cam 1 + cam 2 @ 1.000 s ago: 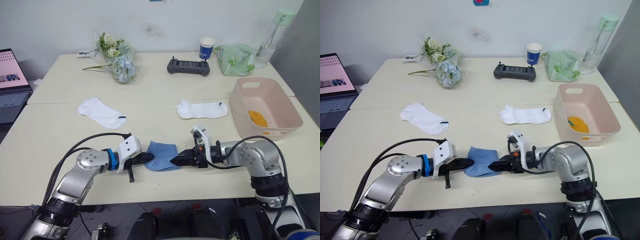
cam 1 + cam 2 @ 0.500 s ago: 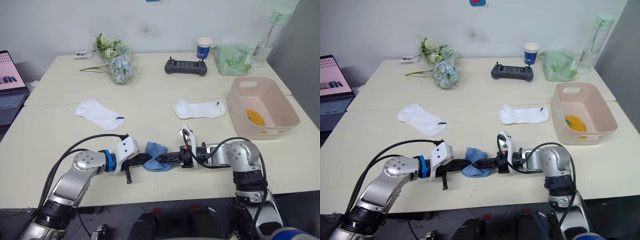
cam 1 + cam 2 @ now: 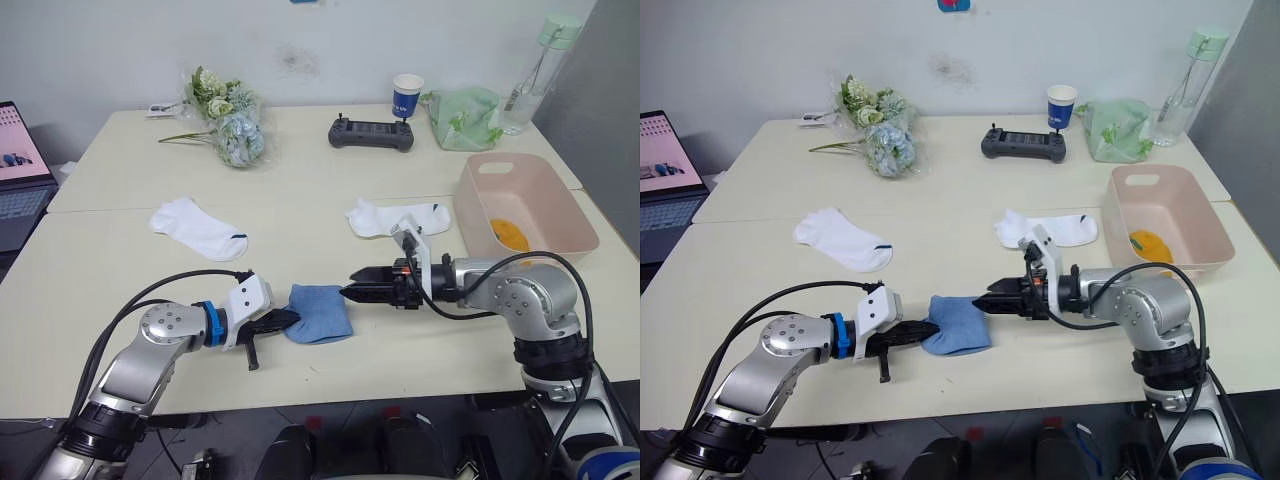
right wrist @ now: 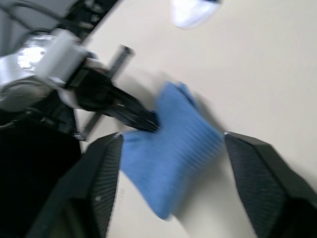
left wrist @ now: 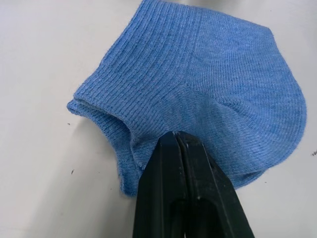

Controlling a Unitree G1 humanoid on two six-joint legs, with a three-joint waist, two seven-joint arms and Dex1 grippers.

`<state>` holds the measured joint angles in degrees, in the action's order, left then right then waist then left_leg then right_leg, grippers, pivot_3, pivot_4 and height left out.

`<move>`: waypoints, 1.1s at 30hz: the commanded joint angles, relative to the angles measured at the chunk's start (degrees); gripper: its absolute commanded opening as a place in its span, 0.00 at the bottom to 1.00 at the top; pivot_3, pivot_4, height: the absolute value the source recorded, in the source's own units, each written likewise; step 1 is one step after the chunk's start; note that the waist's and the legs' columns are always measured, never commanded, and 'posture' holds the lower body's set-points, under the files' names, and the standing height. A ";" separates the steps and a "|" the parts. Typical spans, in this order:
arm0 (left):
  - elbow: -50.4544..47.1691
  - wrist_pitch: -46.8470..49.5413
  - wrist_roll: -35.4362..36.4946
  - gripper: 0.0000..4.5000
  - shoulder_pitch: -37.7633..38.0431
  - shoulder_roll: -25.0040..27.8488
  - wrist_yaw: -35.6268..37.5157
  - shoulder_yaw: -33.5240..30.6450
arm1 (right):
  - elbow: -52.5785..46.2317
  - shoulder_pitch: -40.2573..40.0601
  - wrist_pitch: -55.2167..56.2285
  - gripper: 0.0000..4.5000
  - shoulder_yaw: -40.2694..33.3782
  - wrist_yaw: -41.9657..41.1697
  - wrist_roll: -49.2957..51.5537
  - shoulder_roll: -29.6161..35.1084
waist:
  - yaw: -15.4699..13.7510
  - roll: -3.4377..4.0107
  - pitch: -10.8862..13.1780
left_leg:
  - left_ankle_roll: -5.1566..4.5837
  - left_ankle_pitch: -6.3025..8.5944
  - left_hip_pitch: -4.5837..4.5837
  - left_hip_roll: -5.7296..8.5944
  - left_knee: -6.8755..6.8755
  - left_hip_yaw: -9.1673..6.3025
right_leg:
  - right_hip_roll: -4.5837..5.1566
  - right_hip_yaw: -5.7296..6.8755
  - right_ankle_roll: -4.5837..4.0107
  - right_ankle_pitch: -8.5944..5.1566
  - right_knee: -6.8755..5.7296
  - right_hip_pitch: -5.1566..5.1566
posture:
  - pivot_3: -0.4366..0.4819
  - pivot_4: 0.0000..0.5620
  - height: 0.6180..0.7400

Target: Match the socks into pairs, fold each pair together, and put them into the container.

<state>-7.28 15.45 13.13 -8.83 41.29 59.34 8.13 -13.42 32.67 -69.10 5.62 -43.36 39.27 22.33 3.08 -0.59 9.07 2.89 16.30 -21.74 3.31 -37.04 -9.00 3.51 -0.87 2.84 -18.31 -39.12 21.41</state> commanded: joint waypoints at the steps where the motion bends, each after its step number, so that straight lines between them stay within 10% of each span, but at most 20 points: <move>1: 0.64 0.20 -0.78 0.00 0.28 0.42 0.62 0.71 | -1.02 -0.54 4.14 0.39 2.82 0.52 -1.73 -0.70 | 0.00 0.00 0.00 | 0.00 0.00 0.00 0.01 0.00 0.00 | 0.00 0.00 0.00 0.00 0.00 0.00 | 0.48 0.27 1.00; 4: 0.71 0.19 -0.83 0.00 0.04 0.54 0.89 0.73 | -1.22 -0.83 4.17 0.16 3.38 1.24 -2.14 -0.26 | -0.01 0.00 0.00 | 0.15 -0.08 -0.03 0.03 0.00 0.00 | 0.01 0.00 0.00 0.00 0.00 0.02 | 0.48 0.27 1.00; 6: 0.78 0.16 -0.87 0.00 -0.06 0.65 1.06 0.74 | -1.91 -1.08 0.66 0.17 1.91 4.00 -1.60 -0.26 | -0.07 0.00 0.00 | 0.20 -0.12 -0.02 0.03 0.00 -0.01 | 0.01 0.00 0.00 0.00 0.01 0.02 | 0.48 0.27 1.00; 17: 0.52 -0.28 -1.02 0.00 0.85 0.63 1.47 0.94 | -5.17 -3.58 -21.17 0.96 -6.46 19.07 -0.76 -10.33 | -0.19 0.00 0.00 | 0.21 -0.12 -0.02 0.01 0.04 -0.02 | 0.11 -0.05 0.00 0.00 -0.01 0.04 | 0.48 0.27 1.00; 33: -1.41 0.52 -0.55 0.00 2.33 0.60 0.72 0.32 | 9.67 -0.57 -23.40 0.99 -14.07 28.21 2.79 -25.78 | 0.19 0.12 -0.09 | 0.21 -0.12 0.04 0.03 0.07 0.01 | 0.05 -0.07 0.00 0.00 -0.04 0.05 | 0.48 0.27 1.00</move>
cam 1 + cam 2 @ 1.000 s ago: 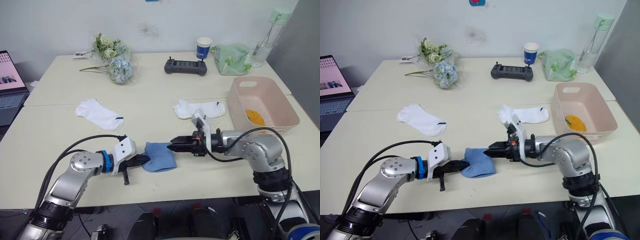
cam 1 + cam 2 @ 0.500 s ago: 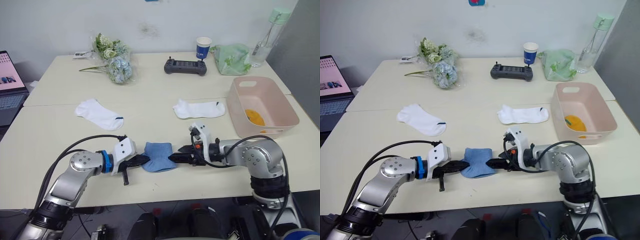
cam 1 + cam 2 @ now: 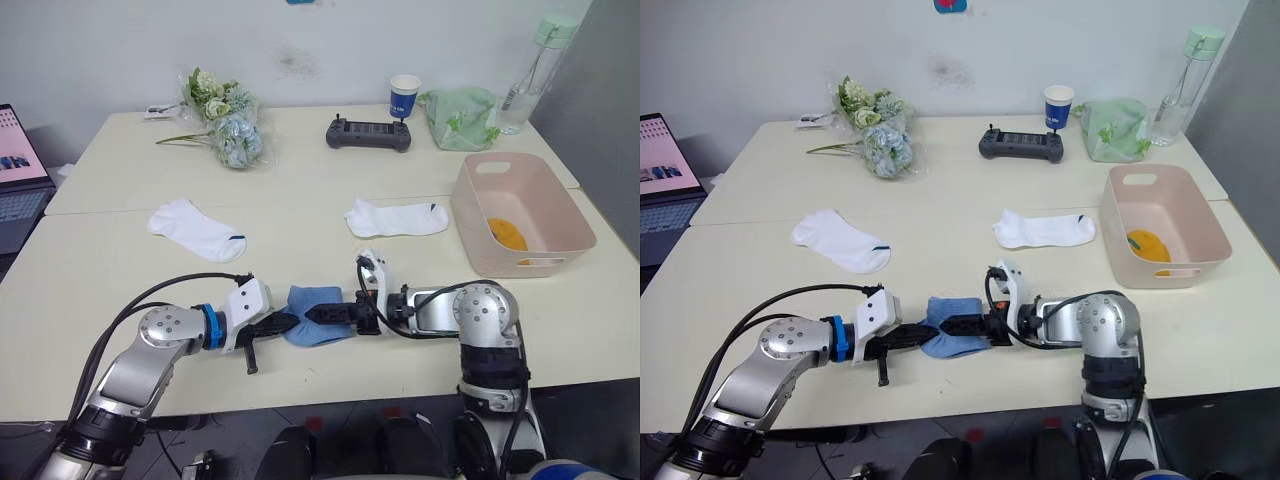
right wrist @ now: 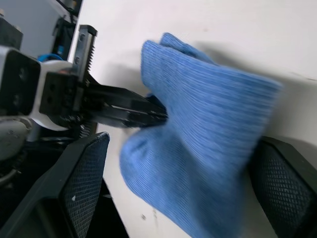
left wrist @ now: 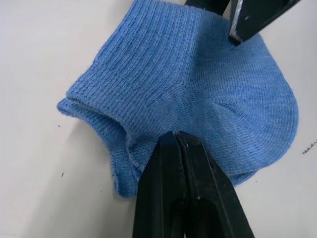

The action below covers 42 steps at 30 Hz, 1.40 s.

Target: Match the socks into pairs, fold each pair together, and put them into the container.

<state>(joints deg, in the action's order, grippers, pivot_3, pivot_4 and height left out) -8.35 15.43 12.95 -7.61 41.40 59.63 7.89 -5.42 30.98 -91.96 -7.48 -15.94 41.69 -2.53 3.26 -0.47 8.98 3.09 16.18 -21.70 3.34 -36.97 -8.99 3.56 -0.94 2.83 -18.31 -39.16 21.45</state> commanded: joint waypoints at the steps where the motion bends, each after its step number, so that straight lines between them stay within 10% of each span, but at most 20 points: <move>1: -0.42 0.59 -0.33 0.00 1.17 0.51 0.39 0.52 | 2.03 1.20 -0.54 0.99 -1.08 0.68 0.27 -0.98 | 0.01 0.01 -0.01 | 0.00 0.00 0.00 0.00 0.00 0.01 | -0.03 0.00 0.00 0.00 0.00 0.00 | 0.48 0.27 1.00; 7: -0.59 0.74 0.67 0.00 0.85 0.15 0.68 -0.13 | 2.69 1.14 0.07 0.86 -0.84 -0.14 -0.90 -1.12 | 0.03 0.03 -0.02 | -0.01 0.00 0.02 -0.03 0.00 0.01 | -0.06 -0.01 0.00 0.00 -0.03 0.00 | 0.48 0.27 1.00; 18: -1.30 1.56 4.80 0.00 0.28 -0.67 1.89 -2.15 | 2.52 0.91 2.76 0.01 0.29 -1.62 -2.42 1.29 | 0.03 0.03 -0.01 | 0.00 0.00 -0.05 -0.03 0.00 0.02 | -0.07 -0.02 0.00 0.00 -0.03 0.08 | 0.48 0.27 1.00; 24: -8.43 12.55 16.99 0.13 -0.60 0.24 2.22 -8.64 | -2.76 0.29 6.58 0.00 1.35 -5.52 -1.10 5.97 | 0.04 0.03 -0.01 | 0.00 0.00 -0.13 -0.03 -0.02 0.01 | -0.06 -0.02 0.00 0.00 -0.05 0.15 | 0.48 0.27 1.00; 36: -12.78 23.83 23.51 0.99 -19.36 0.62 -6.00 -11.52 | -12.39 5.15 27.93 0.00 -3.63 -8.96 -3.77 21.39 | -0.11 0.00 0.03 | 0.02 -0.01 -0.18 0.00 -0.08 0.08 | -0.16 0.03 0.01 0.00 -0.01 0.10 | 0.48 0.27 1.00; 42: -8.40 22.75 19.54 1.00 -35.28 -11.23 -14.40 -5.15 | -9.87 8.69 40.16 0.00 -4.58 -10.25 -13.28 36.29 | -1.30 -0.14 0.11 | 0.03 -0.02 -0.23 0.05 -0.13 0.22 | -0.09 0.04 0.02 0.00 0.15 -0.01 | 0.48 0.27 1.00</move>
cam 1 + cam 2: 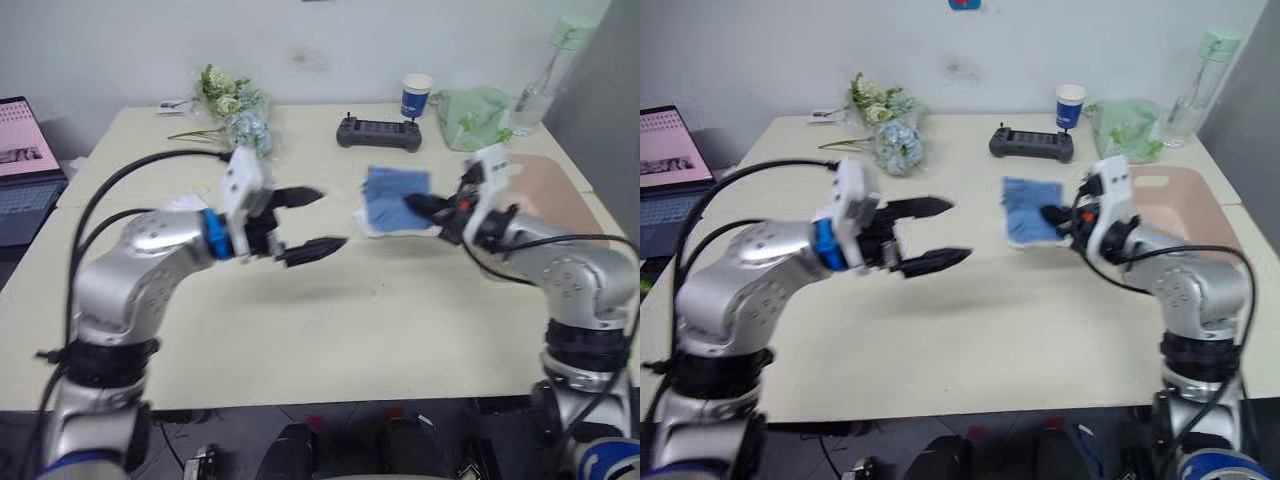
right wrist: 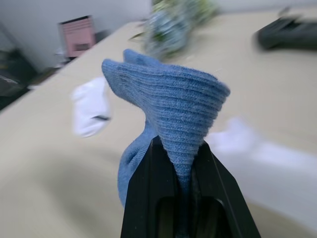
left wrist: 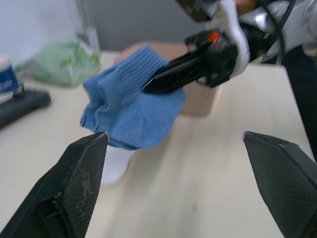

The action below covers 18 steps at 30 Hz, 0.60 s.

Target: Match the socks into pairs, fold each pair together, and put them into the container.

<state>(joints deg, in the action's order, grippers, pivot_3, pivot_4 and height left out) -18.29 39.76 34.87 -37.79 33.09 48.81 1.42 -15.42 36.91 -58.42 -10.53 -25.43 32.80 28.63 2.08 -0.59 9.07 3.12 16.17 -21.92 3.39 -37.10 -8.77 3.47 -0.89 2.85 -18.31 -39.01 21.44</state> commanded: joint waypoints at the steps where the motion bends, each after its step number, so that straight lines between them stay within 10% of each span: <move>1: 3.43 -2.77 -3.90 1.00 -7.62 -5.02 -4.92 2.31 | 1.47 3.47 10.03 0.00 -0.57 -1.62 -7.63 8.97 | -0.19 -0.05 0.04 | 0.00 0.00 -0.01 0.00 -0.01 0.06 | 0.00 -0.02 0.00 0.00 -0.01 0.01 | 0.48 0.27 1.00; 7: 9.11 -5.40 -8.13 1.00 -12.93 -12.40 -6.28 7.25 | 14.34 5.37 32.32 0.00 8.67 -5.92 -25.52 23.04 | 0.49 -0.08 0.05 | 0.00 0.00 0.05 -0.07 0.05 0.69 | 0.00 -0.13 0.01 0.00 -0.01 0.04 | 0.48 0.27 1.00; 18: 7.81 -3.70 -9.61 1.00 -13.31 -16.80 -8.21 8.57 | 47.10 14.90 62.50 0.00 26.28 -9.89 -51.70 27.69 | 1.10 -0.14 0.12 | 0.00 0.00 0.00 -0.11 0.05 1.00 | 0.02 -0.39 0.02 0.01 -0.03 0.22 | 0.48 0.27 1.00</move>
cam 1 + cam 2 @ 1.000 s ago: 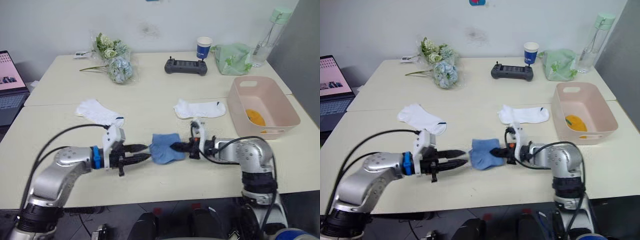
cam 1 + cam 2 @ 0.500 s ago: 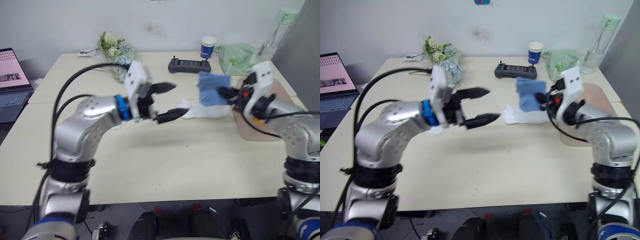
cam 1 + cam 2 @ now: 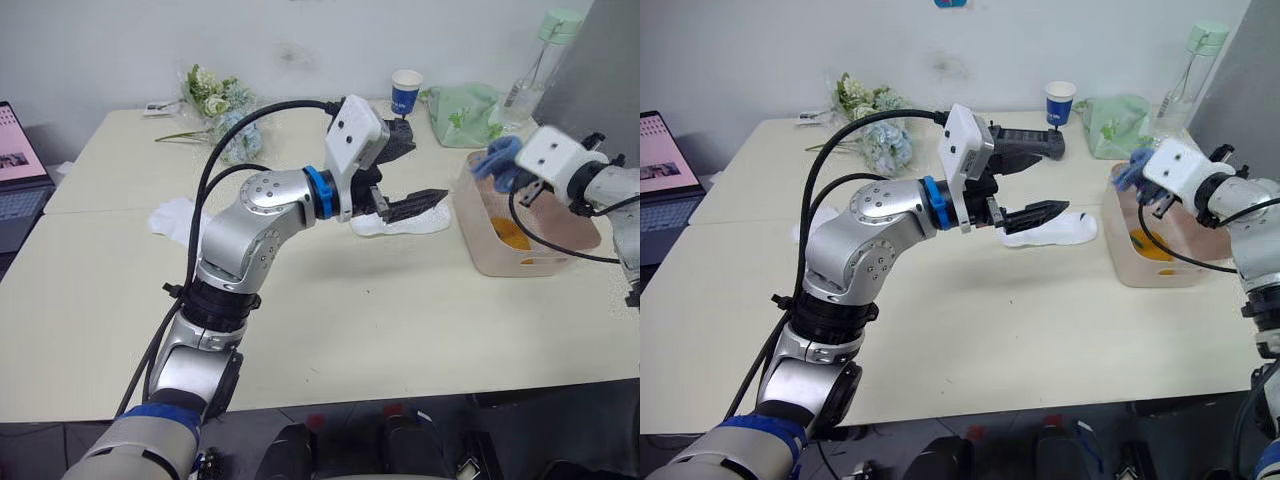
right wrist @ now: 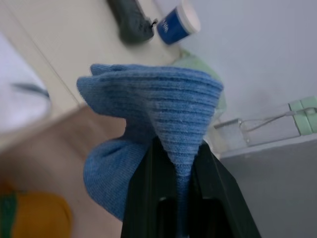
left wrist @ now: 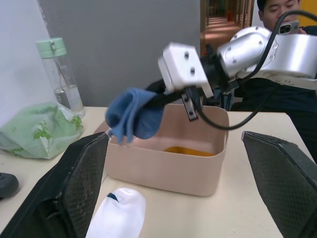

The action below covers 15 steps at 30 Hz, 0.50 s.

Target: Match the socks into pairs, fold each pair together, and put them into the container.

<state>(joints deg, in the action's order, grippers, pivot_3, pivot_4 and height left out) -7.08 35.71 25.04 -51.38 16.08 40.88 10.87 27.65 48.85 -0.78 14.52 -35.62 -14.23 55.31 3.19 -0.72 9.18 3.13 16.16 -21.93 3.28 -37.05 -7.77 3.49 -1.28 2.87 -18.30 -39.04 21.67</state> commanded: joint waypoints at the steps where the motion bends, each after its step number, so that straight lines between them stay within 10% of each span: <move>1: -4.03 0.62 0.24 1.00 0.89 0.49 -0.42 -0.92 | 5.83 3.81 5.75 0.00 1.95 0.28 -6.10 0.83 | 0.00 -0.01 0.00 | 0.00 0.00 -0.01 -0.01 0.00 -0.01 | 0.00 0.00 0.00 0.00 0.00 0.01 | 0.48 0.27 1.00; 10: -6.71 3.55 0.53 1.00 3.72 1.07 -0.70 -0.40 | 11.27 4.67 11.00 0.00 3.16 -10.81 -7.48 0.92 | -0.23 -0.01 0.00 | 0.01 -0.01 -0.02 0.00 -0.05 0.02 | 0.00 -0.05 0.01 0.01 -0.02 0.01 | 0.48 0.27 1.00; 15: -5.99 3.23 0.39 1.00 3.62 0.98 -0.22 -0.46 | 8.38 4.97 9.10 0.44 0.73 -20.43 -3.93 3.72 | -0.40 -0.01 0.00 | 0.01 -0.01 -0.03 0.01 -0.06 0.01 | 0.01 -0.04 0.01 0.01 -0.02 0.01 | 0.48 0.27 1.00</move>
<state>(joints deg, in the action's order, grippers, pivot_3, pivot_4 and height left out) -11.66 39.57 25.34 -47.38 17.24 40.63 10.89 38.30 52.39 9.00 18.45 -53.03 -20.05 56.49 2.79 -0.72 9.19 3.14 16.16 -21.95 3.29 -37.11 -7.77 3.51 -1.32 2.88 -18.29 -39.06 21.68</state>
